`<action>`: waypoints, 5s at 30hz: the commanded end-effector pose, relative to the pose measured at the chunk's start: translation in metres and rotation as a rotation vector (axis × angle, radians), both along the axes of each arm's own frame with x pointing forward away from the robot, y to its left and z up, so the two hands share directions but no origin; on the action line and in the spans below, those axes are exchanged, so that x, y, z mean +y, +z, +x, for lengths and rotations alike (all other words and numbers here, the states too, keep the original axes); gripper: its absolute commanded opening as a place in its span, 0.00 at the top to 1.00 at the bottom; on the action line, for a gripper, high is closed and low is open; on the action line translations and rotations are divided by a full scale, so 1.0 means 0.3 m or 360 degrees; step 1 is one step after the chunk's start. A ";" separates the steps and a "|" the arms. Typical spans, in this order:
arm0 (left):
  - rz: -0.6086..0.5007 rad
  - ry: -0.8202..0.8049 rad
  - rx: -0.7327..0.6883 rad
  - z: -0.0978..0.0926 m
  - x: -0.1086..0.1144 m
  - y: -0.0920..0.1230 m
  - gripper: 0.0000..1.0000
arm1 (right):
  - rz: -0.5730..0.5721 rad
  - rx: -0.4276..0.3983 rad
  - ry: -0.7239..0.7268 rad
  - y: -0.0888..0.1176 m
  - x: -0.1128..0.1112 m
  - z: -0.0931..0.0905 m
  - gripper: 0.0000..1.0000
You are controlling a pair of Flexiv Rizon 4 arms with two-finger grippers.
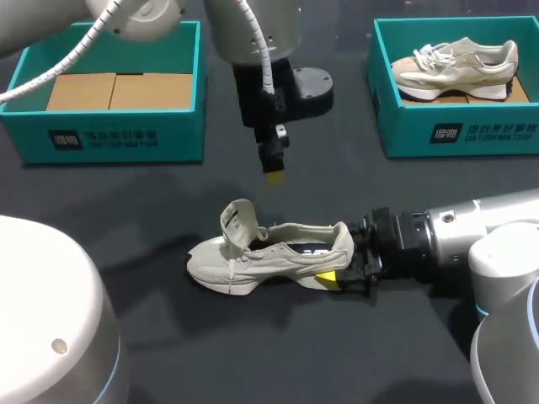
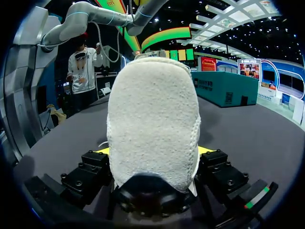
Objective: Take the shoe out of the shoebox, open the shoe tongue, remove and reinsert the insole, then place the shoe into the shoebox
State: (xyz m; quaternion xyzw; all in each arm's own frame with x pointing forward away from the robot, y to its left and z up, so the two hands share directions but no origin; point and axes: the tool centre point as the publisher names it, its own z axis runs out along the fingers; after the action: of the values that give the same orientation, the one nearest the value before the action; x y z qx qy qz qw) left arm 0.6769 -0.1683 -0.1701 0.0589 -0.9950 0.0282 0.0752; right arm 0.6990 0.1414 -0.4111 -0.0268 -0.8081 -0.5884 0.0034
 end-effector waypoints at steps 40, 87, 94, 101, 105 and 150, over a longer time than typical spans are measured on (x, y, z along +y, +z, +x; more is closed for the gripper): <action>-0.0072 -0.0373 -0.0191 0.028 -0.141 -0.419 1.00 | -0.0005 0.0000 -0.0003 -0.004 0.005 0.000 1.00; -0.0008 -0.0397 0.0112 -0.044 -0.081 -0.718 1.00 | -0.0005 0.0000 -0.0003 -0.004 0.005 0.000 1.00; 0.0013 -0.0403 0.0097 -0.065 -0.067 -0.751 0.89 | -0.0005 0.0000 -0.0003 -0.004 0.005 0.000 1.00; 0.0003 -0.0386 0.0005 -0.055 -0.075 -0.773 0.74 | -0.0005 0.0000 -0.0003 -0.004 0.005 0.000 1.00; 0.0011 -0.0377 -0.0110 -0.043 -0.088 -0.794 0.78 | -0.0005 0.0000 -0.0003 -0.004 0.005 0.000 1.00; -0.0339 -0.0235 -0.0027 0.093 0.009 -0.727 1.00 | -0.0005 0.0000 -0.0003 -0.004 0.005 0.000 1.00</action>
State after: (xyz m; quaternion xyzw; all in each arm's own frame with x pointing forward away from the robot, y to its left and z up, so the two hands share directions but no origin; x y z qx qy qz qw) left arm 0.7014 -0.1847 -0.3957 -0.0261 -0.9940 0.0760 0.0745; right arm 0.7009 0.1413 -0.4112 -0.0274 -0.8078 -0.5889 0.0033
